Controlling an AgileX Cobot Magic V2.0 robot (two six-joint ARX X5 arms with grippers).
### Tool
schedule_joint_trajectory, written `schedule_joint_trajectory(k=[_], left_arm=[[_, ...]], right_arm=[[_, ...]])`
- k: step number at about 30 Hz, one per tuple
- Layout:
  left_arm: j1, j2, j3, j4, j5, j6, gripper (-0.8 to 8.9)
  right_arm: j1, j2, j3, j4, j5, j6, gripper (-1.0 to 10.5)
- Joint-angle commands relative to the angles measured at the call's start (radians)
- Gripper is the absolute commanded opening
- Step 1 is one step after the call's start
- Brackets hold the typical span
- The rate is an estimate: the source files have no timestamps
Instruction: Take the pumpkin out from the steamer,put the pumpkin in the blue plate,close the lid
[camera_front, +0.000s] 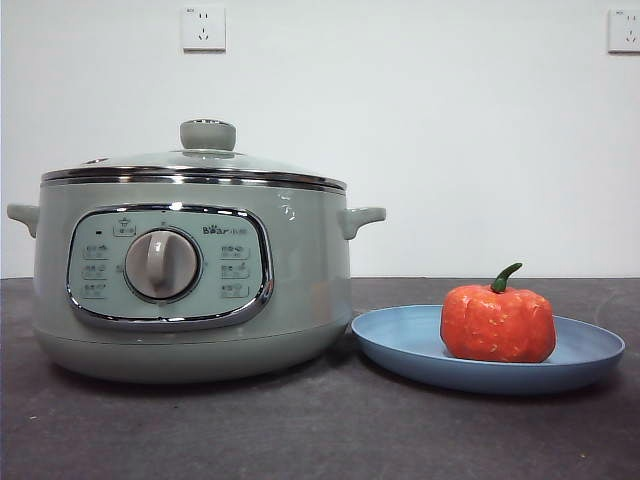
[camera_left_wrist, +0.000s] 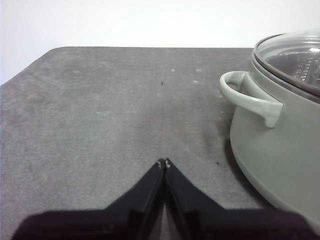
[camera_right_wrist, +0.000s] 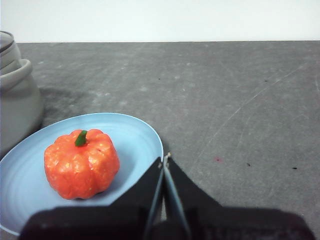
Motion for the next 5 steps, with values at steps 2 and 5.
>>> schedule_joint_trajectory(k=[2, 5], left_arm=[[0.004, -0.003, -0.014, -0.003, -0.003, -0.005, -0.03], [0.004, -0.003, -0.014, -0.003, -0.003, -0.005, -0.03]], right_arm=[[0.001, 0.000, -0.013, 0.002, 0.003, -0.001, -0.2], [0.001, 0.000, -0.013, 0.002, 0.003, -0.001, -0.2]])
